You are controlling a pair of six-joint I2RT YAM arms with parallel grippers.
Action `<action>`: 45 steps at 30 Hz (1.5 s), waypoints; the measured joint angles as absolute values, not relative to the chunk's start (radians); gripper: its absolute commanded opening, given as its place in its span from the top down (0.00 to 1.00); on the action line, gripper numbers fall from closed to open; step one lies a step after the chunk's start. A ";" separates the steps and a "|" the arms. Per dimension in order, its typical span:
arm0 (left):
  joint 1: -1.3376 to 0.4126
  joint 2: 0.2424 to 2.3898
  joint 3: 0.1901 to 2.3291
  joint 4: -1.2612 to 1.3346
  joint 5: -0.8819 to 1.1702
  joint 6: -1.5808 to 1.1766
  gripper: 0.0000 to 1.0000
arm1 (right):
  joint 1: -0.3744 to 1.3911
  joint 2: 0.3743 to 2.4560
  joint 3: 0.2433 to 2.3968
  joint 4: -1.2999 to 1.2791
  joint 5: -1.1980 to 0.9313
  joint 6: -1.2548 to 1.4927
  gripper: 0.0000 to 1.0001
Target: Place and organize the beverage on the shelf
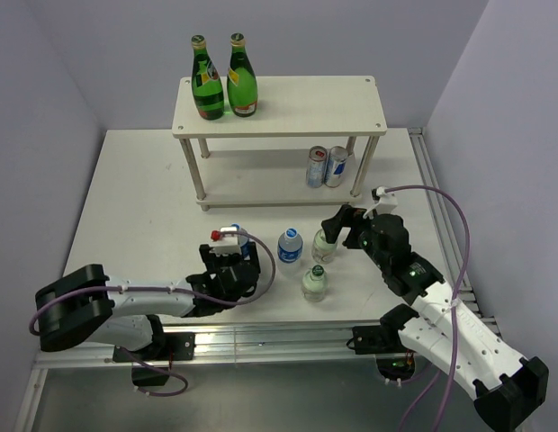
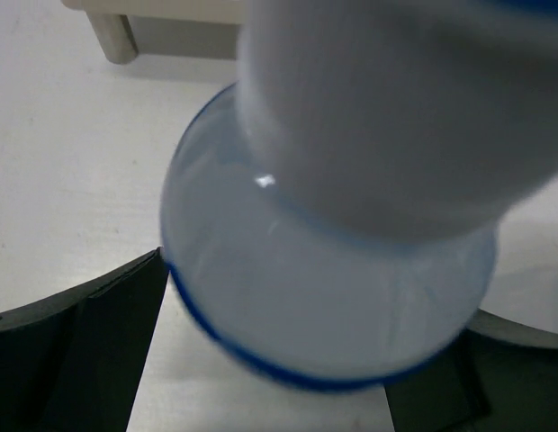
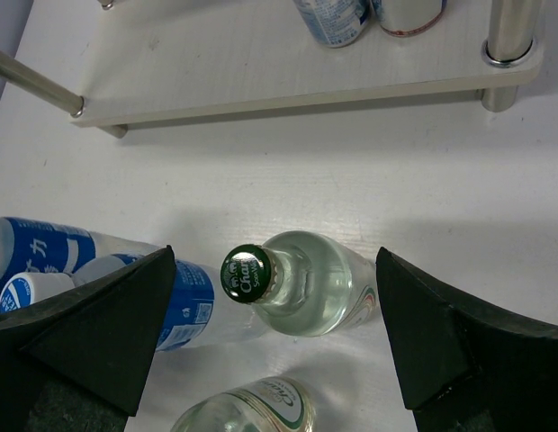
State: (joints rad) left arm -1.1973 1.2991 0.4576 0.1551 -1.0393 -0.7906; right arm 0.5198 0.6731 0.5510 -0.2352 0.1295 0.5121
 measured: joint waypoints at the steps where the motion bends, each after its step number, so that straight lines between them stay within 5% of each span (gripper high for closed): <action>1: -1.169 1.309 0.450 0.200 -1.031 -0.760 0.08 | 0.520 0.676 0.551 -0.233 0.130 0.513 0.01; 4: -1.111 1.348 0.445 0.312 -1.001 -0.686 0.26 | 0.520 0.685 0.551 -0.231 0.129 0.513 0.01; 5: -1.093 1.366 0.445 0.352 -0.989 -0.662 0.49 | 0.520 0.687 0.551 -0.231 0.129 0.513 0.01; 7: -1.072 1.393 0.447 0.408 -0.983 -0.619 0.76 | 0.520 0.689 0.551 -0.231 0.129 0.513 0.01; 8: -1.061 1.404 0.450 0.427 -0.982 -0.596 0.97 | 0.520 0.689 0.551 -0.231 0.129 0.513 0.01; 9: -1.048 1.419 0.456 0.445 -0.978 -0.582 1.00 | 0.520 0.689 0.551 -0.231 0.129 0.513 0.01; 29: -0.753 1.470 0.759 0.444 -0.782 -0.303 1.00 | 0.520 0.688 0.551 -0.230 0.125 0.516 0.01; 45: -0.572 1.751 0.998 0.515 -0.674 -0.273 1.00 | 0.520 0.694 0.551 -0.226 0.115 0.516 0.01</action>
